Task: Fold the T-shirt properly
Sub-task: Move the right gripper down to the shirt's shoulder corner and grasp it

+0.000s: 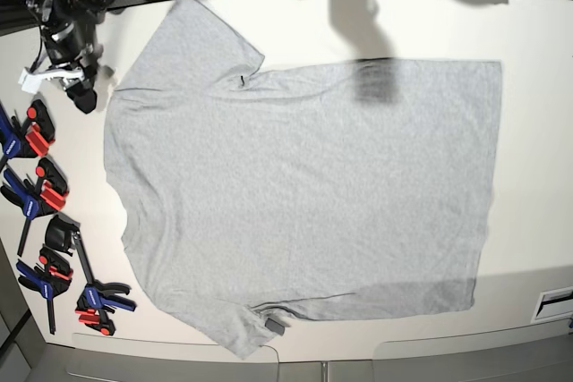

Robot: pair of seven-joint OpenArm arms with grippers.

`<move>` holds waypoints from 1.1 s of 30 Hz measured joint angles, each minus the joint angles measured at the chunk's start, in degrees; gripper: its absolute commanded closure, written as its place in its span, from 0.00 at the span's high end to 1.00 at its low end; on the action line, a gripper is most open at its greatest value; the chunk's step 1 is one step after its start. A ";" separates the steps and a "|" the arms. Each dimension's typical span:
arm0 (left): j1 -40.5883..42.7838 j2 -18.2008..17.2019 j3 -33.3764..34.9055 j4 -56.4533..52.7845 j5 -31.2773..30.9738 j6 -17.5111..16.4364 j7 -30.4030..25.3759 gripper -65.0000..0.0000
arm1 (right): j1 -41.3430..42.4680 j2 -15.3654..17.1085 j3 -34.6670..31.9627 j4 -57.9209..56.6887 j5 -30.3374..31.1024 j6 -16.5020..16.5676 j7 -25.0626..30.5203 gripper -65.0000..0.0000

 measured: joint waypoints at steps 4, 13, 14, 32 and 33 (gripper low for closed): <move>0.00 0.02 0.00 0.00 0.39 -0.02 0.02 0.38 | 3.74 1.18 -2.14 -8.37 1.03 0.44 -0.28 0.34; 0.00 0.02 0.00 0.00 0.42 0.00 0.04 0.38 | 9.49 1.53 -6.03 -12.00 0.79 0.98 -4.87 0.34; 0.00 0.02 0.00 0.00 0.42 0.00 0.04 0.38 | 9.68 1.44 -6.32 -12.00 0.76 0.98 -5.60 0.34; 0.00 0.02 0.00 0.00 0.37 0.00 0.96 0.38 | 9.94 1.29 -6.54 -11.98 1.40 4.46 -12.61 0.34; 0.00 0.02 0.00 0.00 0.37 0.00 0.96 0.38 | 9.97 1.29 -6.54 -11.98 1.40 4.59 -12.61 0.34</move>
